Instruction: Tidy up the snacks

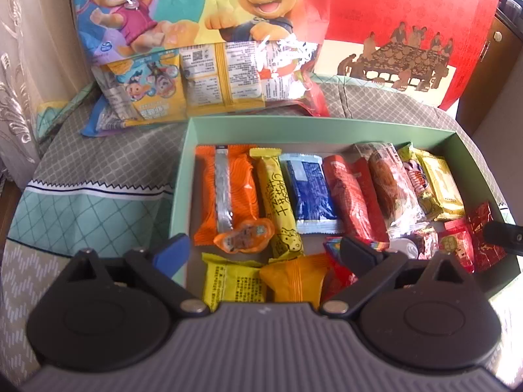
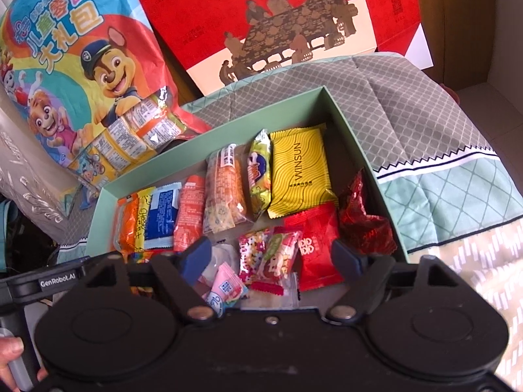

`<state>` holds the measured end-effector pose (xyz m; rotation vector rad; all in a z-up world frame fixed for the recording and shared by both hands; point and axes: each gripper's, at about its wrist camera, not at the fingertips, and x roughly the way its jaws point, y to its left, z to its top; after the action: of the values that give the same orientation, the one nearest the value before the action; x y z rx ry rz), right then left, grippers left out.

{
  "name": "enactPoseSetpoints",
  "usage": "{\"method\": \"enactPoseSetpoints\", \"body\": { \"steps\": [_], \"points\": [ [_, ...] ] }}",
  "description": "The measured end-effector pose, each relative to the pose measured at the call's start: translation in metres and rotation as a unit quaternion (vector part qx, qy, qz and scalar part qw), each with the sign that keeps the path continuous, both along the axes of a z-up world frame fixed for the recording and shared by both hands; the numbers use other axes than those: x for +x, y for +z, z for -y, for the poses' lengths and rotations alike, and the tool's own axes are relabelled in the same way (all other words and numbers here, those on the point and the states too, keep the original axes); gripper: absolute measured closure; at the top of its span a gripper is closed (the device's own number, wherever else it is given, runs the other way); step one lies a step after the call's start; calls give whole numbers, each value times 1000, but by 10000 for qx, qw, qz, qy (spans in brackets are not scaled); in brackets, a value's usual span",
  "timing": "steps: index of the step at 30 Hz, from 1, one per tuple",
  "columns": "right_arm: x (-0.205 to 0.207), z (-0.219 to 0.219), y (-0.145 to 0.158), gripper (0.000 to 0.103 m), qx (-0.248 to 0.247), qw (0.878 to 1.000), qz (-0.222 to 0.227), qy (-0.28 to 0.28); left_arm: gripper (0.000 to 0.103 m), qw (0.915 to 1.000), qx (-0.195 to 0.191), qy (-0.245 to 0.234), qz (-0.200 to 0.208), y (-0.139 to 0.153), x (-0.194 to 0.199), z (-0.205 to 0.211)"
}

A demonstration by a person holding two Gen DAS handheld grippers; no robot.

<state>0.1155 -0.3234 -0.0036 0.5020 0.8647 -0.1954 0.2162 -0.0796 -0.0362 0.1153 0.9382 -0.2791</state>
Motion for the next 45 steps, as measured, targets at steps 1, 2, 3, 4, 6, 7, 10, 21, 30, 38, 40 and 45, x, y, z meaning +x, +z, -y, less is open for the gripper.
{"method": "enactPoseSetpoints", "body": {
  "steps": [1, 2, 3, 4, 6, 7, 10, 21, 30, 38, 40, 45],
  "points": [
    [-1, -1, 2, 5, -43, 10000, 10, 9, 1, 10000, 11, -18, 12, 2, -3, 1],
    [-3, -2, 4, 2, -82, 10000, -9, 33, 0, 10000, 8, -36, -27, 2, -5, 1],
    [-4, -2, 5, 0, -93, 9999, -23, 40, 0, 10000, 4, -47, -60, 3, -7, 1],
    [-6, -3, 6, 0, -102, 9999, -33, 37, 0, 10000, 9, -55, -67, 4, -10, 2],
    [-9, -7, 9, 0, -114, 9999, -42, 63, 0, 9999, 20, -87, -57, 7, -17, 3],
    [-12, -8, 11, 0, -127, 9999, -42, 84, 0, 9999, 25, -110, -57, 8, -21, 3],
    [-22, -14, 18, 0, -230, 9996, -19, 146, 0, 9999, 30, -154, -6, 15, -33, 3],
    [-65, -43, 62, 0, -622, 9967, 315, 411, 0, 9982, -117, -208, 548, 61, -91, -7],
    [-103, -68, 78, 0, -1044, 9914, 339, 706, 0, 9963, 105, -81, 855, 65, -139, -28],
    [-129, -75, 55, 0, -1134, 9907, 44, 752, 0, 9977, 15, 312, 605, 34, -160, -61],
    [-132, -75, 45, 0, -1071, 9914, -93, 748, 0, 9976, 73, 428, 543, 25, -163, -65],
    [-140, -75, 28, 0, -1015, 9922, -270, 673, 0, 9977, 168, 531, 391, 9, -169, -69]
  ]
}}
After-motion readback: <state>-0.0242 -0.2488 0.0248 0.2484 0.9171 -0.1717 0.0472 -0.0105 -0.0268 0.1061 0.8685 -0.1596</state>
